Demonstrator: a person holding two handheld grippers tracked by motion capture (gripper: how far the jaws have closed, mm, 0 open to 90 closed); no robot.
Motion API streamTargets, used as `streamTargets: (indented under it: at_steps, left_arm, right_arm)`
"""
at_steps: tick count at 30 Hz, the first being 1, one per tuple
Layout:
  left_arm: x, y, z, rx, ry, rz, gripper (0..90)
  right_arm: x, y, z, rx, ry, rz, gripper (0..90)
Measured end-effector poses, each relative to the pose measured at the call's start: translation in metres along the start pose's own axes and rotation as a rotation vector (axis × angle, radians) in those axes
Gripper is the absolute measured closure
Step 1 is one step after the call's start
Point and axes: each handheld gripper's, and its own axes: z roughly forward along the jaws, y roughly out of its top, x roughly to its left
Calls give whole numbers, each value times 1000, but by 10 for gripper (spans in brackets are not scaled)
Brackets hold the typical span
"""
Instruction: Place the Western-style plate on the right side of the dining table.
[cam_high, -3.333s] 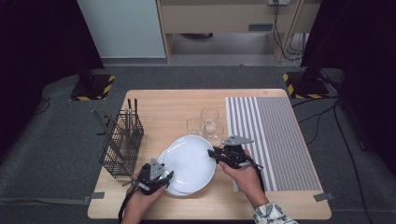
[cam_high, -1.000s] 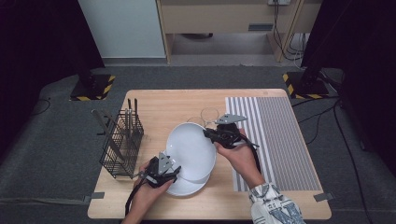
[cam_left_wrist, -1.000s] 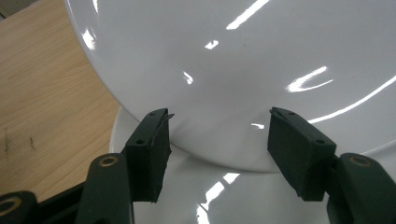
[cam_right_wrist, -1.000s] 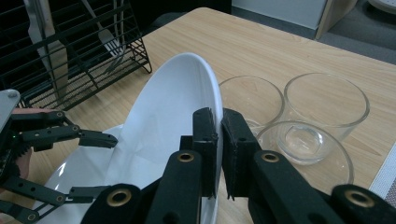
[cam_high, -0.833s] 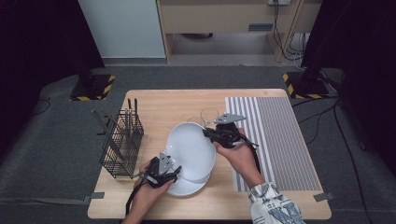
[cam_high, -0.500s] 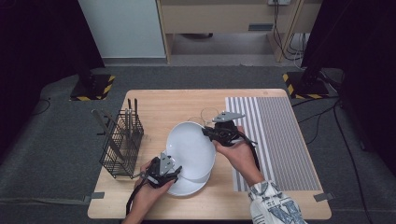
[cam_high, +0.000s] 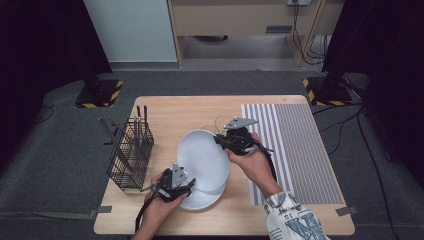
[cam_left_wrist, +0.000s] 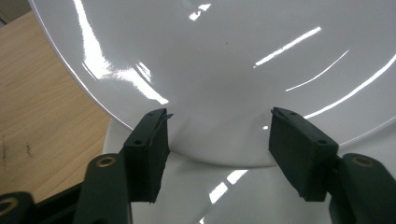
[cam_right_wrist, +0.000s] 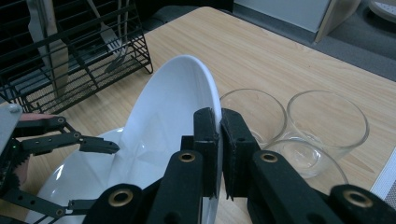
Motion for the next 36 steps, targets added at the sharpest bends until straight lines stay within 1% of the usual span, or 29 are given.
streamTargets:
  at_steps: [1,2,3,4,6,7,8,13,15,16,19,21,22,24,25,26,27,28,30,31,32,33,36]
  left_arm:
    - [1,0,1,5,-8,-13,321]
    - [2,0,1,11,-6,-13,286]
    - [3,0,1,17,6,0,277]
    - [3,0,2,29,1,-6,272]
    - [4,1,3,34,3,-2,269]
    - [4,1,4,47,-2,-11,264]
    - [4,2,5,55,-2,-2,256]
    - [5,4,6,47,-3,-1,262]
    - [5,6,8,50,3,12,268]
    - [4,6,10,55,-6,12,278]
    - [3,8,10,53,2,29,285]
    - [3,8,10,54,-5,27,285]
    - [2,8,10,59,-12,18,285]
    - [2,8,10,59,-14,16,287]
    - [3,8,10,63,-13,22,288]
    - [4,9,11,44,-13,44,288]
    - [4,9,11,44,-13,44,287]
    - [2,8,10,58,-5,25,287]
    - [1,8,10,56,-3,26,283]
    - [2,9,10,55,11,36,283]
    - [1,9,10,56,12,36,284]
    - [1,9,10,55,5,32,284]
    - [1,8,10,53,5,29,286]
  right_arm:
    - [0,1,0,1,0,-1,860]
    - [-2,1,1,4,-2,0,859]
    - [-2,2,1,4,-3,1,859]
    - [-4,2,2,5,-4,1,860]
    - [-5,3,2,5,-5,3,859]
    - [-6,3,3,4,-5,2,860]
    - [-7,5,4,5,-7,1,860]
    - [-7,9,5,10,-16,-15,861]
    - [-7,11,5,12,-16,-18,862]
    - [-6,13,5,13,-16,-23,863]
    - [-6,14,5,14,-17,-27,863]
    - [-4,15,7,11,-20,-25,863]
    - [-4,16,7,10,-19,-24,864]
    - [-3,17,7,9,-18,-22,865]
    - [-1,18,7,4,-18,-28,865]
    - [1,19,7,2,-18,-30,865]
    - [1,19,7,2,-18,-30,865]
    - [1,20,7,1,-18,-32,864]
    - [4,21,7,-1,-11,-32,856]
    - [5,22,7,0,-8,-36,849]
    - [5,23,7,0,-7,-37,843]
    - [7,23,7,1,-2,-40,836]
    - [11,25,7,1,14,-45,791]
